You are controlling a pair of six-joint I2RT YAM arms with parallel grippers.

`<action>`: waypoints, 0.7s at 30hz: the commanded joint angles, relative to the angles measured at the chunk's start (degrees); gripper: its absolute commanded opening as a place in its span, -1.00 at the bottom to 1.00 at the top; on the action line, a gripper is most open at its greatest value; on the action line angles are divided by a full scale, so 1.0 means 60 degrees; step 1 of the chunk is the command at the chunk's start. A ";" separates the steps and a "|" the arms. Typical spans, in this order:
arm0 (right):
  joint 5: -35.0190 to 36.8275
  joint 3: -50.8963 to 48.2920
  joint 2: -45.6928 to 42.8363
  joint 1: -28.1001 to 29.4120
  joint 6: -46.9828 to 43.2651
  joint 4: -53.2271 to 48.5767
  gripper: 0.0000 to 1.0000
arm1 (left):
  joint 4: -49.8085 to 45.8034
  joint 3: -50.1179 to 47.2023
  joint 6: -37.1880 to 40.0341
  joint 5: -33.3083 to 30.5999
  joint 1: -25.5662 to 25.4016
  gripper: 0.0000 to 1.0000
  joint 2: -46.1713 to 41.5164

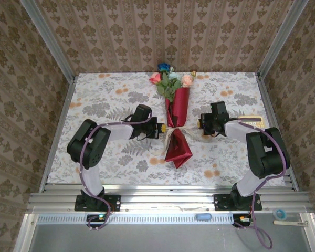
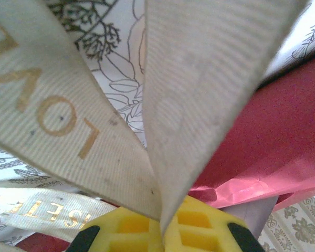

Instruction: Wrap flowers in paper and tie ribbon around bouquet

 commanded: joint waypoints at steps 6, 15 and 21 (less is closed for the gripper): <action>0.0912 -0.0095 -0.0164 -0.0499 -0.0426 -0.0508 -1.00 | 0.0007 -0.0401 0.0146 -0.0283 0.0169 -1.00 -0.0427; 0.0978 -0.0058 -0.0147 -0.0715 -0.0577 -0.0627 -1.00 | 0.0021 -0.0462 0.0147 -0.0260 0.0185 -1.00 -0.0452; 0.1074 -0.0131 -0.0222 -0.0931 -0.0691 -0.0773 -1.00 | 0.0018 -0.0599 0.0143 -0.0254 0.0235 -1.00 -0.0537</action>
